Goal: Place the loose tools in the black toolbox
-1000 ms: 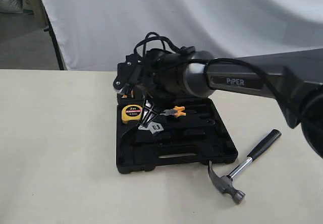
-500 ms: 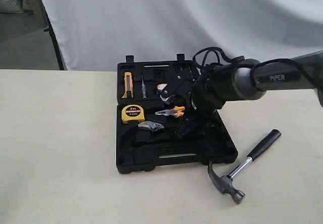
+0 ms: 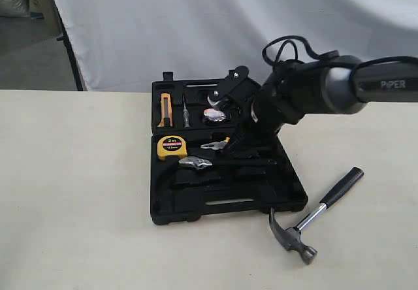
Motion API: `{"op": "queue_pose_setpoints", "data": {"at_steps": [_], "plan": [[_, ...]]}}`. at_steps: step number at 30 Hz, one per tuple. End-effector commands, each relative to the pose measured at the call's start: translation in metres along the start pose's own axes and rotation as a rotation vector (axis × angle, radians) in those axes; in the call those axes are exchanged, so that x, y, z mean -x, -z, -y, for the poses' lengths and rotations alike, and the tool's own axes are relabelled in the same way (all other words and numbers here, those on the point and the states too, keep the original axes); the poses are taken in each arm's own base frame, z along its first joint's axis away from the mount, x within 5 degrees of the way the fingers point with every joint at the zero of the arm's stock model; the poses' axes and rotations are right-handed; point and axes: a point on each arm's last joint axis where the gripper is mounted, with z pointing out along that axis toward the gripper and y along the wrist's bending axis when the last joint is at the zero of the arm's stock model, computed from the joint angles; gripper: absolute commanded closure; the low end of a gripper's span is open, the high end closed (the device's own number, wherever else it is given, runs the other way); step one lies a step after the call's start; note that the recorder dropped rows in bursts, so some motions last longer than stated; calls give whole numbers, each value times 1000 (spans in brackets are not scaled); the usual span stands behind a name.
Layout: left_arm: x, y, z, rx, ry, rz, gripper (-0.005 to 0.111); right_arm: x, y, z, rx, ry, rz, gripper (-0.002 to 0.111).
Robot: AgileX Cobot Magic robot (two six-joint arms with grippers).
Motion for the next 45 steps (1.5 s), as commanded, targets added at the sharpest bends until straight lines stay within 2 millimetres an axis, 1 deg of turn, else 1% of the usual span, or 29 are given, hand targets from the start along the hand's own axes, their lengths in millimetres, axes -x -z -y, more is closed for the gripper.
{"op": "queue_pose_setpoints", "data": {"at_steps": [1,3,5,8,10,12,15,17,20,26,28,30,33,36,40,43,45], "plan": [[2,0,-1,21,0,20,106,9,16,-1,7,-24,48,109],[2,0,-1,21,0,20,106,10,13,-9,19,-2,43,109],[2,0,-1,21,0,20,106,8,4,-19,35,16,24,109],[2,0,-1,21,0,20,106,1,-13,-37,63,48,-18,109],[2,0,-1,21,0,20,106,-7,-29,-51,82,70,-60,109],[2,0,-1,21,0,20,106,-13,-40,-62,99,91,-90,109],[2,0,-1,21,0,20,106,-15,-43,-71,110,113,-98,109],[2,0,-1,21,0,20,106,-12,-38,-72,108,116,-89,109],[2,0,-1,21,0,20,106,-5,-27,-66,99,107,-60,109],[2,0,-1,21,0,20,106,13,4,-51,76,76,28,109],[2,0,-1,21,0,20,106,16,7,-50,75,65,45,109],[2,0,-1,21,0,20,106,17,8,-50,77,65,56,109],[2,0,-1,21,0,20,106,14,0,-54,88,70,54,109],[2,0,-1,21,0,20,106,6,-18,-63,106,57,25,109],[2,0,-1,21,0,20,106,-11,-43,-75,121,79,-61,109],[2,0,-1,21,0,20,106,-16,-45,-76,113,68,-107,109],[2,0,-1,21,0,20,106,-15,-41,-73,104,61,-111,109]]}}
